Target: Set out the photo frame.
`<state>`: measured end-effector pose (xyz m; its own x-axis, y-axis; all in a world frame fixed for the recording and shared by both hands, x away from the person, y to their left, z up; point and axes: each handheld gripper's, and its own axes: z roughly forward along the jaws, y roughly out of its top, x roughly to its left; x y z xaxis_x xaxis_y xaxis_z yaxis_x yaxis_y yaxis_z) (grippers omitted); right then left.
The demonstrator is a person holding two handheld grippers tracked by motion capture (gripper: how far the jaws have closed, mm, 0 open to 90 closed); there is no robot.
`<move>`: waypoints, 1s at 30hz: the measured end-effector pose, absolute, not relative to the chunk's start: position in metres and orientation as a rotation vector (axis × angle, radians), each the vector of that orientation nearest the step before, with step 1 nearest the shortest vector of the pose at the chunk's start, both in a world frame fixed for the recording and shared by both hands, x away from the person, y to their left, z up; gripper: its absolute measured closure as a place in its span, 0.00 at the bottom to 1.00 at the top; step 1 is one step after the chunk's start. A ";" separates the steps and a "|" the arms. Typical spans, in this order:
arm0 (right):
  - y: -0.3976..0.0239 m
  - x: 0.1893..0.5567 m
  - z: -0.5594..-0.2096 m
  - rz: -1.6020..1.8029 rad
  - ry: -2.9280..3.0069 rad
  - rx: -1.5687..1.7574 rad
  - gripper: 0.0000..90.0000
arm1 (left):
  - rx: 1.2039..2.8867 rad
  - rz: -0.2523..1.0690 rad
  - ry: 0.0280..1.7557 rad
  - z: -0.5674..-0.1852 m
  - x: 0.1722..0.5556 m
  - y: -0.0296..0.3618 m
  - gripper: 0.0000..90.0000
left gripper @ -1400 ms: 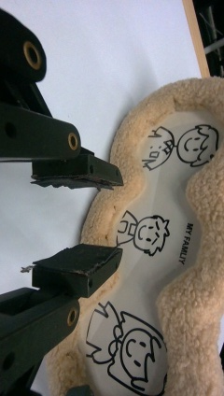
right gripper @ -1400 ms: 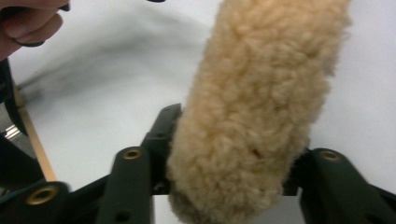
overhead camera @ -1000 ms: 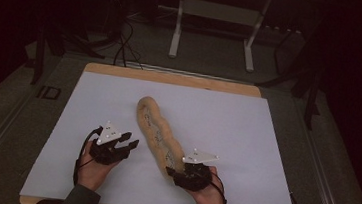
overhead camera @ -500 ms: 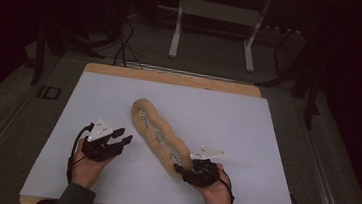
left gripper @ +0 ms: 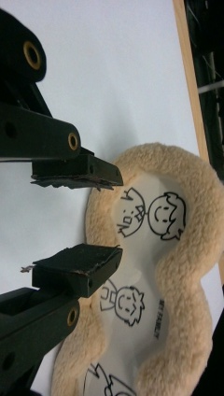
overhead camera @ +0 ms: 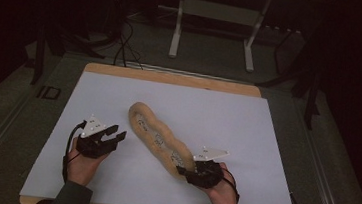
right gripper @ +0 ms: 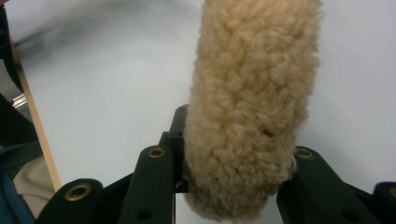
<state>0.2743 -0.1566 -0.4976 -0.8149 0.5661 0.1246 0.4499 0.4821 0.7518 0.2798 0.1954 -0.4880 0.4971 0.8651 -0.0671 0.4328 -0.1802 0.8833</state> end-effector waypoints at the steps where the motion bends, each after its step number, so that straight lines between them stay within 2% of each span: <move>1: -0.157 0.274 -0.497 1.246 2.584 0.883 0.74 | 1.800 0.579 1.095 -0.488 0.280 0.196 0.67; 12: -0.158 0.270 -0.494 1.313 2.600 0.814 0.75 | 1.790 0.608 1.142 -0.493 0.285 0.202 0.66; 19: -0.156 0.266 -0.491 1.337 2.626 0.741 0.75 | 1.817 0.639 1.211 -0.506 0.301 0.206 0.65; 30: -0.157 0.267 -0.491 1.323 2.640 0.688 0.75 | 1.835 0.636 1.205 -0.511 0.318 0.201 0.66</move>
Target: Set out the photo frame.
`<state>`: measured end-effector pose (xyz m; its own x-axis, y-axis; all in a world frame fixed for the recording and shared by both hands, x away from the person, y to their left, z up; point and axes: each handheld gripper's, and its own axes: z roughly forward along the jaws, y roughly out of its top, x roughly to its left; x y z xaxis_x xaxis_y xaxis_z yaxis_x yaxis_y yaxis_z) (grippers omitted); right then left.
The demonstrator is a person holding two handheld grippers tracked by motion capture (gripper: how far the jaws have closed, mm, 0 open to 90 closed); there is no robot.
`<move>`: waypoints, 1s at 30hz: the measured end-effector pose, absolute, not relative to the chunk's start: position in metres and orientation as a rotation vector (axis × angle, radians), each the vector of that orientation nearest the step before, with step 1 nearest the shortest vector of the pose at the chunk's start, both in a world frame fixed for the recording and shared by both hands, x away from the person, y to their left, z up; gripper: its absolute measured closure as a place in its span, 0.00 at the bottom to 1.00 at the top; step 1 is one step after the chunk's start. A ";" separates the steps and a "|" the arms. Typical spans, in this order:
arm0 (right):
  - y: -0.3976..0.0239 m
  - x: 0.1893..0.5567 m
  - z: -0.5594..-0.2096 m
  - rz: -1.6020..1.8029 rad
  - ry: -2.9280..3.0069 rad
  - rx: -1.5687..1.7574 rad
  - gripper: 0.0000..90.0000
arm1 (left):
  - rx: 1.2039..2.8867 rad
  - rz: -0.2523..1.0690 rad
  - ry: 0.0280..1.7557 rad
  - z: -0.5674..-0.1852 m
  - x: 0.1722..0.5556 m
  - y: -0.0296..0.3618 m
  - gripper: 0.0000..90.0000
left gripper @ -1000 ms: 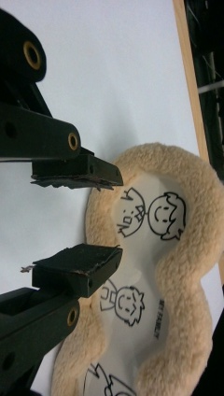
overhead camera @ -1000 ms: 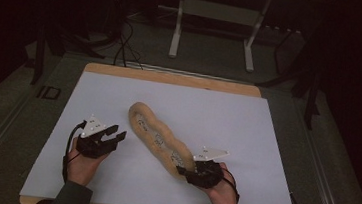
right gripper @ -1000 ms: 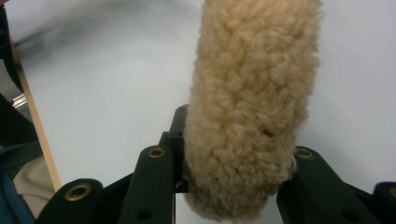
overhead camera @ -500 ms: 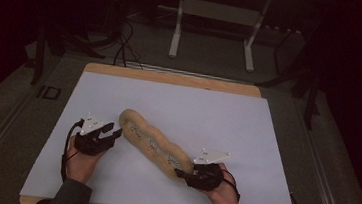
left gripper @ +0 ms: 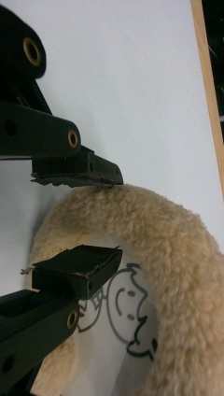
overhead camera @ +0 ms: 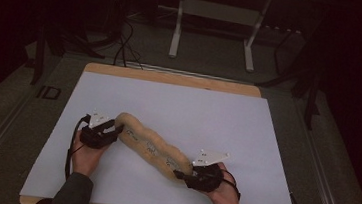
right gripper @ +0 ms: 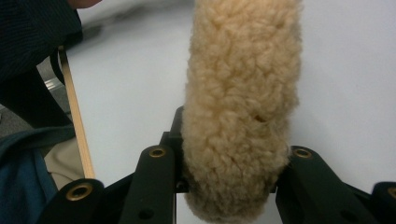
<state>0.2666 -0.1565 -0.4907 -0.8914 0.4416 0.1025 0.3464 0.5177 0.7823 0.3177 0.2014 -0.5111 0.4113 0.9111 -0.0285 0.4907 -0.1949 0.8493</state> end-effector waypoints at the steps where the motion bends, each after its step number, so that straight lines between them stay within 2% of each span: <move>1: -0.157 0.267 -0.491 1.322 2.641 0.687 0.75 | 1.833 0.631 1.207 -0.512 0.319 0.201 0.67; 4: -0.157 0.267 -0.492 1.316 2.646 0.687 0.75 | 1.810 0.613 1.215 -0.513 0.322 0.205 0.76; 10: -0.158 0.270 -0.491 1.313 2.648 0.683 0.75 | 1.830 0.639 1.214 -0.513 0.321 0.204 0.82; 18: -0.168 0.284 -0.494 1.297 2.576 0.797 0.74 | 1.808 0.653 1.262 -0.512 0.315 0.199 0.82; 26: -0.173 0.290 -0.498 1.183 2.431 0.961 0.67 | 1.797 0.651 1.288 -0.509 0.305 0.198 0.82; 30: -0.175 0.291 -0.499 1.187 2.386 1.023 0.64 | 1.778 0.624 1.277 -0.511 0.310 0.201 0.77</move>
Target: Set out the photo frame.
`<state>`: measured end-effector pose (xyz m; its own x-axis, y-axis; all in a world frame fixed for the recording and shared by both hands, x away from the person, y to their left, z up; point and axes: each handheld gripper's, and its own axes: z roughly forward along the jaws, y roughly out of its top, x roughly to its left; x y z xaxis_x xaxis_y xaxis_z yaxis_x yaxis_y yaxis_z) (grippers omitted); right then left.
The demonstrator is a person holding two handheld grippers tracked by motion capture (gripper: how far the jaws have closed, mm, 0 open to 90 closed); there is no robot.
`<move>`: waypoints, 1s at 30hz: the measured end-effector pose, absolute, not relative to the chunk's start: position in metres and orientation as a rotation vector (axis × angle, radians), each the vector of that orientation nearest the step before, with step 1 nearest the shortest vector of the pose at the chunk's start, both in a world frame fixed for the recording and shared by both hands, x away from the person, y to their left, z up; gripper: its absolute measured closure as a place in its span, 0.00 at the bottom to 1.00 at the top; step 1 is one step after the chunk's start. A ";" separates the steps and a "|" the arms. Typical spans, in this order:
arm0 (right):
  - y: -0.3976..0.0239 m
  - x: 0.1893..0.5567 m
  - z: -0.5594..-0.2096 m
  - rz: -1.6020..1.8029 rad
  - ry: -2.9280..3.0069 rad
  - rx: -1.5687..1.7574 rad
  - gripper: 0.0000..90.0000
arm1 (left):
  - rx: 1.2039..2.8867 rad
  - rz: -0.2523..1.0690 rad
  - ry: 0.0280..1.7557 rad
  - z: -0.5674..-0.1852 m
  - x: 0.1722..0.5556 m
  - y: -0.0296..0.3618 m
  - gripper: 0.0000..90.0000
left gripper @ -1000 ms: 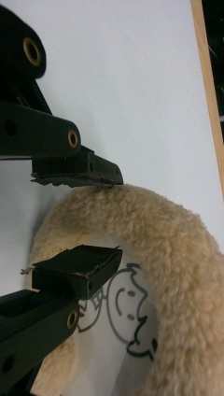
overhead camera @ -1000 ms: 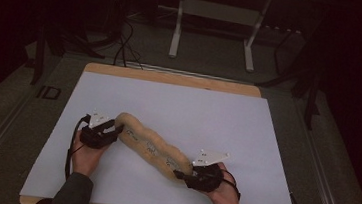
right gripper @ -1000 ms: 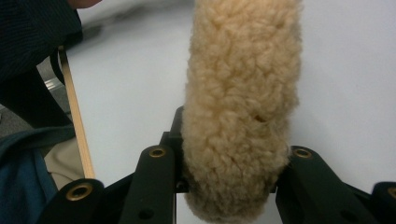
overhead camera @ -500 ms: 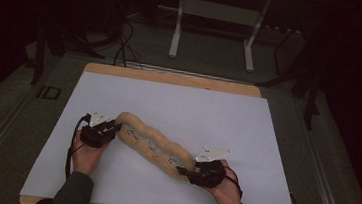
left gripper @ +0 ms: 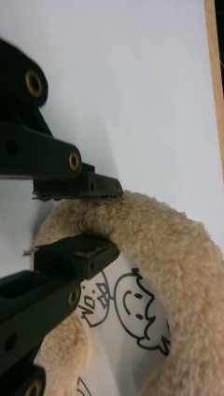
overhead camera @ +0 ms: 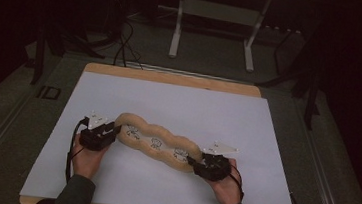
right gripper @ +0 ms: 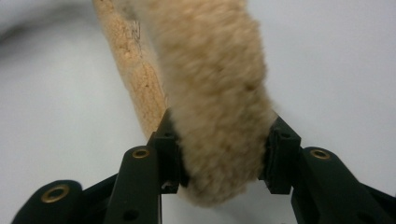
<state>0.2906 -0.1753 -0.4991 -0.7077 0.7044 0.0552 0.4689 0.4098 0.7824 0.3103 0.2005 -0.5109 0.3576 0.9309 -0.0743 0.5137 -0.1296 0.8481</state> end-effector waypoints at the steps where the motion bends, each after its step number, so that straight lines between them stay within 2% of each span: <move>1: -0.176 0.291 -0.500 1.184 2.378 1.041 0.64 | 1.771 0.620 1.279 -0.511 0.312 0.201 0.72; 5: -0.177 0.291 -0.502 1.188 2.382 1.061 0.64 | 1.757 0.593 1.270 -0.514 0.318 0.204 0.66; 12: -0.176 0.292 -0.505 1.190 2.388 1.118 0.63 | 1.768 0.563 1.241 -0.517 0.323 0.205 0.66; 14: -0.176 0.292 -0.509 1.182 2.426 1.157 0.65 | 1.781 0.541 1.237 -0.519 0.325 0.205 0.68; 19: -0.176 0.292 -0.507 1.182 2.427 1.143 0.70 | 1.791 0.530 1.232 -0.519 0.324 0.207 0.79; 30: -0.183 0.297 -0.503 1.121 2.404 1.138 0.71 | 1.760 0.593 1.210 -0.510 0.316 0.195 0.80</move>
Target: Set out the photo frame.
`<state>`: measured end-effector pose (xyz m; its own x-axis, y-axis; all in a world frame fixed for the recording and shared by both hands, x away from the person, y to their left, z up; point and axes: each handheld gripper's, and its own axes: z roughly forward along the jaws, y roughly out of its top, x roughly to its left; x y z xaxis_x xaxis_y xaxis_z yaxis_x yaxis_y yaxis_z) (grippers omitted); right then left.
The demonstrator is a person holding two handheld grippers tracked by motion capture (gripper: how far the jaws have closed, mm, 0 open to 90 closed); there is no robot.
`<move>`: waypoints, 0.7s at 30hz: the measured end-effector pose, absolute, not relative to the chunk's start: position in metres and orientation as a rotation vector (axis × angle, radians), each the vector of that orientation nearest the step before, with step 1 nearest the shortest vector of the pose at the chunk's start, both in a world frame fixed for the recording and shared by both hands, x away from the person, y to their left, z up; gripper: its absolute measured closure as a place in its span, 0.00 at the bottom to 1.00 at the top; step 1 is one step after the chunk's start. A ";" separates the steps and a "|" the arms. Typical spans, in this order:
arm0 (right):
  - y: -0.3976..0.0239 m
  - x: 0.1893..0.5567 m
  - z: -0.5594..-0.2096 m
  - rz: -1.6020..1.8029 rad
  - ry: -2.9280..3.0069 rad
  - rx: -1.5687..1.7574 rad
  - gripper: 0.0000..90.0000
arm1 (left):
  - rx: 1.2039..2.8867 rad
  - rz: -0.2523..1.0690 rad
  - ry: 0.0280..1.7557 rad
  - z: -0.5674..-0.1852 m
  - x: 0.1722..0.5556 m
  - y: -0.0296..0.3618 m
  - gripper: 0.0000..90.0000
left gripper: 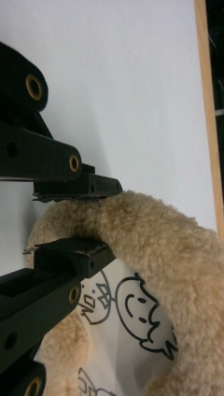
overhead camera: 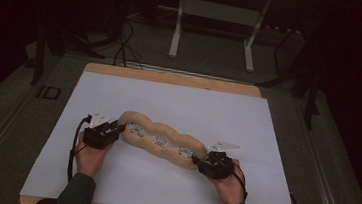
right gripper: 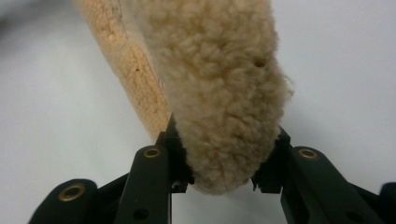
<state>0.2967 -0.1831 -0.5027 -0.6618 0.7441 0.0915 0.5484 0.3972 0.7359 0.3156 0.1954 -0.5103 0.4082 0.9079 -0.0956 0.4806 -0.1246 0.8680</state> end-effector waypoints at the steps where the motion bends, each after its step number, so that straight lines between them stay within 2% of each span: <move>1: -0.188 0.299 -0.500 1.133 2.392 1.147 0.71 | 1.747 0.598 1.202 -0.508 0.312 0.192 0.80; 21: -0.215 0.307 -0.487 1.259 2.343 1.197 0.70 | 1.697 0.601 1.158 -0.500 0.294 0.183 0.79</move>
<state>0.3066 -0.2148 -0.4870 -0.6422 0.7474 0.1704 0.5547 0.2996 0.7762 0.2943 0.1826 -0.5002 0.4281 0.8966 -0.1131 0.4243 -0.0889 0.9012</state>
